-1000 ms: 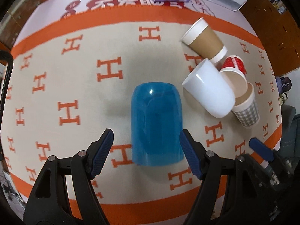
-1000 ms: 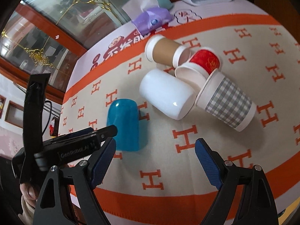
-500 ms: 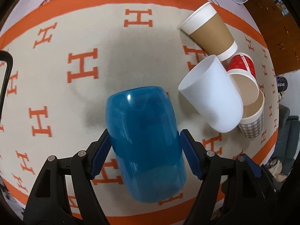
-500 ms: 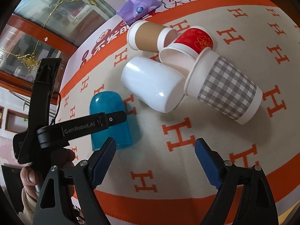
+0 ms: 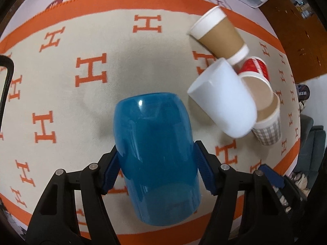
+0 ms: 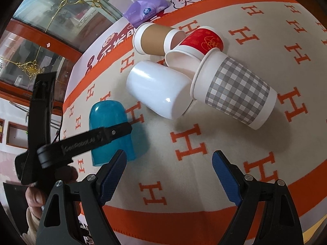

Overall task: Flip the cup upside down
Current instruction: 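Lift the blue cup with the left gripper and carry it toward the right gripper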

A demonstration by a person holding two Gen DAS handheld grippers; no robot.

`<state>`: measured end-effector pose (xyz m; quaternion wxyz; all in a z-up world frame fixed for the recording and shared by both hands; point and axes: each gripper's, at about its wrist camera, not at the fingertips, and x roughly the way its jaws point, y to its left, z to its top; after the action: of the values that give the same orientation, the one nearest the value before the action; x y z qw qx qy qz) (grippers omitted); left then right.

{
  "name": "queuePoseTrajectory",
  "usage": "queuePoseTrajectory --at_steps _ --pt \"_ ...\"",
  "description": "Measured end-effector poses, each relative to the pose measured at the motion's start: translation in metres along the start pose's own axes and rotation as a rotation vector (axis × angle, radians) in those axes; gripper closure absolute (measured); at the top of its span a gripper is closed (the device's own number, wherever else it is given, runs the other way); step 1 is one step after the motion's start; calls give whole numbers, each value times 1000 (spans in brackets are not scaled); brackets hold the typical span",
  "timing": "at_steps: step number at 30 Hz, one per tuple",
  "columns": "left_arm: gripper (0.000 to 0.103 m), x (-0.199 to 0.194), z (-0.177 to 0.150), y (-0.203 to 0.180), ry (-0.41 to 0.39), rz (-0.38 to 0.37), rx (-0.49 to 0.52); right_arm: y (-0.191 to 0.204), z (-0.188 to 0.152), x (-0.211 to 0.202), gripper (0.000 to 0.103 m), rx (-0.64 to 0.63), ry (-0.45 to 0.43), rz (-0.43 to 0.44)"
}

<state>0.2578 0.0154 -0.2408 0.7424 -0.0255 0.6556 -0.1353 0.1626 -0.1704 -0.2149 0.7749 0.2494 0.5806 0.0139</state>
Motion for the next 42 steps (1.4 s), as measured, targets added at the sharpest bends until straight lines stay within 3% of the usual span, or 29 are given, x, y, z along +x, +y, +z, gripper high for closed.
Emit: queuePoseTrajectory --at_steps 8,20,31,33,36,42 --pt "38 -33 -39 -22 -45 -7 48 -12 -7 -11 16 7 -2 -9" --pt "38 -8 -121 -48 17 -59 50 -51 -50 -19 16 23 29 -42" --pt "37 11 -139 -42 5 -78 -2 -78 -81 -25 16 29 36 -50" --pt "35 10 -138 -41 7 -85 2 -76 -81 -25 16 27 40 -51" --pt "18 6 -133 -39 -1 -71 15 -75 -84 -27 16 22 42 -49" --pt "15 -9 -133 -33 -24 -59 27 -69 -87 -31 16 4 40 -42"
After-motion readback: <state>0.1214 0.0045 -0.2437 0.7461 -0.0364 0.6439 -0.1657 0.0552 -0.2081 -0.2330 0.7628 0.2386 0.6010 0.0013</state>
